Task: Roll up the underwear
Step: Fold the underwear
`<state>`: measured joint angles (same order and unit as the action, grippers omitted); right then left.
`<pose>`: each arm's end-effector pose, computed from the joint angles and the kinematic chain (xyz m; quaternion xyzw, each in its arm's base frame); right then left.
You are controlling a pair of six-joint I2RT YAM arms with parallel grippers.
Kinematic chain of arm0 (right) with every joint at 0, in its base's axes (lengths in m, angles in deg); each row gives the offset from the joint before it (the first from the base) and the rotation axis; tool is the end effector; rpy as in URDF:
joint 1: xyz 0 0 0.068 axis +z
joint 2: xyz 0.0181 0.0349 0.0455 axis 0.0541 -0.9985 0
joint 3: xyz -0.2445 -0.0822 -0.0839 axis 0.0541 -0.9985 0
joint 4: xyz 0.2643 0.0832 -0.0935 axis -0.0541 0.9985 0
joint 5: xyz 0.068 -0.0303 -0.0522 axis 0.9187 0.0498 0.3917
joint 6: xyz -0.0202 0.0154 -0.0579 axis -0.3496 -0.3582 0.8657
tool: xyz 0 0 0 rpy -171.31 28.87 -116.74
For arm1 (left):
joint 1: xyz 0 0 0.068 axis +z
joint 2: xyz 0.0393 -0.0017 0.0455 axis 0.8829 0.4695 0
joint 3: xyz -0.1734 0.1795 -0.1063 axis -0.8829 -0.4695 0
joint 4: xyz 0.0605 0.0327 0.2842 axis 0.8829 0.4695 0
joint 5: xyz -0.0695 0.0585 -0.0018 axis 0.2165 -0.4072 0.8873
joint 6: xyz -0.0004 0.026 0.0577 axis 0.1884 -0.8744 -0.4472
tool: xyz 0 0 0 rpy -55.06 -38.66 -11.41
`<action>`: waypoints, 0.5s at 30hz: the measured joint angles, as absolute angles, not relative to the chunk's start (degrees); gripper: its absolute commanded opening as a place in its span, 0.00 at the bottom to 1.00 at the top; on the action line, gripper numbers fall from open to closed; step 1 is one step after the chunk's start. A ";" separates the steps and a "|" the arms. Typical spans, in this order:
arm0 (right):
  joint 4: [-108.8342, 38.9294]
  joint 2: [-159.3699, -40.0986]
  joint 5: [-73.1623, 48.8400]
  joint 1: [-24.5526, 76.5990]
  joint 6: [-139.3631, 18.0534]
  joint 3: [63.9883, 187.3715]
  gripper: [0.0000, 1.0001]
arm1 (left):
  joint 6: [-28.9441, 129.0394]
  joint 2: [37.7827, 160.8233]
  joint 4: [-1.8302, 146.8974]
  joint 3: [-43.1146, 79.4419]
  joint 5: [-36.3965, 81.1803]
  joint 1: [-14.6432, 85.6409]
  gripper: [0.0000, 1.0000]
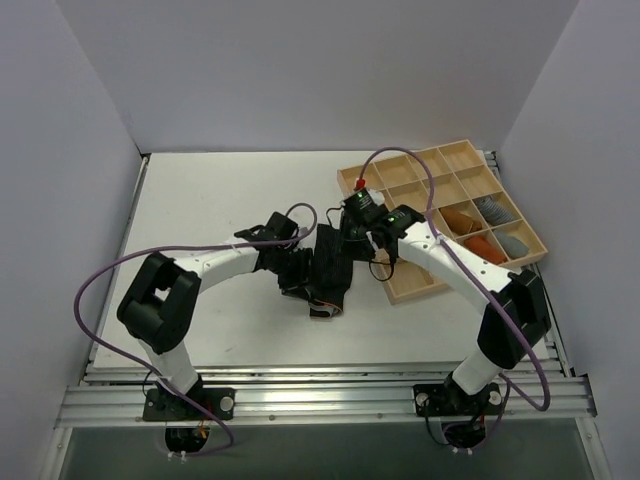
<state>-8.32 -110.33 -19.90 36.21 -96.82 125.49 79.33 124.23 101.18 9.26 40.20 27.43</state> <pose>0.3098 0.2534 0.2714 0.0298 0.9182 0.2593 0.2980 0.2983 -0.2316 0.1467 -0.0007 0.9499 -0.3098 0.0417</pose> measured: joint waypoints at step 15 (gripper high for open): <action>-8.30 -132.39 -21.65 30.09 -85.76 142.10 0.40 | 80.25 126.64 101.44 10.05 36.89 23.32 0.44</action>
<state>-8.30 -132.39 -21.65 30.09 -85.76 142.10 80.25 126.64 101.44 10.05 36.89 23.32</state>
